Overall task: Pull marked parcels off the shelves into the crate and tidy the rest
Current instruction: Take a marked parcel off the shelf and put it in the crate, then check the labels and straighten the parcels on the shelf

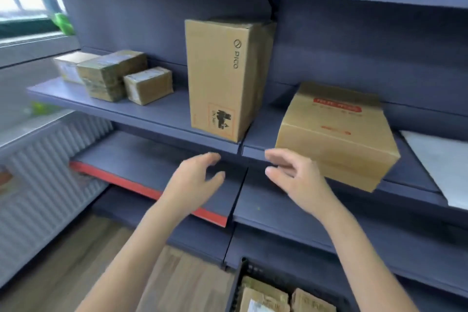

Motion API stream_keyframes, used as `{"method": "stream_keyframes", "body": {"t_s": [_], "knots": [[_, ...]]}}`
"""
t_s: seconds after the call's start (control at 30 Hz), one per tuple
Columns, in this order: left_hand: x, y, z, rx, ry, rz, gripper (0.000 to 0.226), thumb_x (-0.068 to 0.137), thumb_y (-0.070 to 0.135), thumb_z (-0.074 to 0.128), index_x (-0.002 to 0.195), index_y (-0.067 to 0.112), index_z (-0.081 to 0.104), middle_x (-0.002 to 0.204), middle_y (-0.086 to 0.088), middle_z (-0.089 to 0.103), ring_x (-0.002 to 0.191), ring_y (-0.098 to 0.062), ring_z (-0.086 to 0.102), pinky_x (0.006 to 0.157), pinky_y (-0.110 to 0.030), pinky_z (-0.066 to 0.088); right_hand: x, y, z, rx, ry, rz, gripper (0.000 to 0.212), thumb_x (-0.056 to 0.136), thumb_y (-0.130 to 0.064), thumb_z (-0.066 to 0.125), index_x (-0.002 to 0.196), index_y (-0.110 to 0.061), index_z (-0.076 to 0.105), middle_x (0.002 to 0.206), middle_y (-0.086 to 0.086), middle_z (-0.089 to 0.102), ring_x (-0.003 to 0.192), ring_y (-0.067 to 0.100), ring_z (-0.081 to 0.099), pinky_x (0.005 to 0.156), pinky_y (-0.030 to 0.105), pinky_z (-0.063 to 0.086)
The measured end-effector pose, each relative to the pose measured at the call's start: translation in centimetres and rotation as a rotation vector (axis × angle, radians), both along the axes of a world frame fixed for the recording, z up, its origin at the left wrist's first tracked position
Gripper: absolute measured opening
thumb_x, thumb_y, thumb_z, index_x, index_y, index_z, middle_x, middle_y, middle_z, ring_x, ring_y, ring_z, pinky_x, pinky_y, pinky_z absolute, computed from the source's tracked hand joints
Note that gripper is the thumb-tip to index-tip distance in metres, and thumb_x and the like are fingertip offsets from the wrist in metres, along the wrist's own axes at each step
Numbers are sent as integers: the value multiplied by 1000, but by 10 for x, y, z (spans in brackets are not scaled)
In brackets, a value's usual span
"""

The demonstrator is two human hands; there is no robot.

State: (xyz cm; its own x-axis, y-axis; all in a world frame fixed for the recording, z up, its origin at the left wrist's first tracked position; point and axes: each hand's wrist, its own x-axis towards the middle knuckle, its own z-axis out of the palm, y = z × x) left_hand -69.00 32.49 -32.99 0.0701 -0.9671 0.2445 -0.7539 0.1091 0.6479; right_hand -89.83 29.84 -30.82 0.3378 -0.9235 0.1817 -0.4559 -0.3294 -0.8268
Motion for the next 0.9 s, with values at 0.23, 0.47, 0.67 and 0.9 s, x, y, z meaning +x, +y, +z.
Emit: {"method": "stream_keyframes", "body": {"t_s": [0.23,0.47,0.67,0.9], "knots": [[34,43,11,-43,-5,187,42,89,24,57,130,19,52,126,5,59,118,-8,51,95,-18,36,41,3,10,-90,35,143,33,87,-19,60,119,-26,59,113,-15,60,109,0,54,93,16,42],[79,54,-1,-30,72,242,41,88,23,59,129,20,53,125,8,58,118,-4,50,95,-14,33,86,2,5,-45,98,193,33,87,-20,60,118,-31,58,114,-19,58,111,-2,52,95,17,42],[146,33,-11,-10,154,196,41,88,24,59,129,25,51,123,14,56,118,0,49,99,-18,38,150,-16,4,-37,153,187,32,87,-23,60,115,-38,57,117,-20,57,113,-2,51,99,21,43],[258,-3,-9,-3,191,164,42,87,24,60,128,27,51,123,15,57,116,2,49,99,-19,38,255,-38,0,-40,123,130,29,86,-26,61,101,-50,54,115,-25,56,113,0,51,99,22,43]]}}
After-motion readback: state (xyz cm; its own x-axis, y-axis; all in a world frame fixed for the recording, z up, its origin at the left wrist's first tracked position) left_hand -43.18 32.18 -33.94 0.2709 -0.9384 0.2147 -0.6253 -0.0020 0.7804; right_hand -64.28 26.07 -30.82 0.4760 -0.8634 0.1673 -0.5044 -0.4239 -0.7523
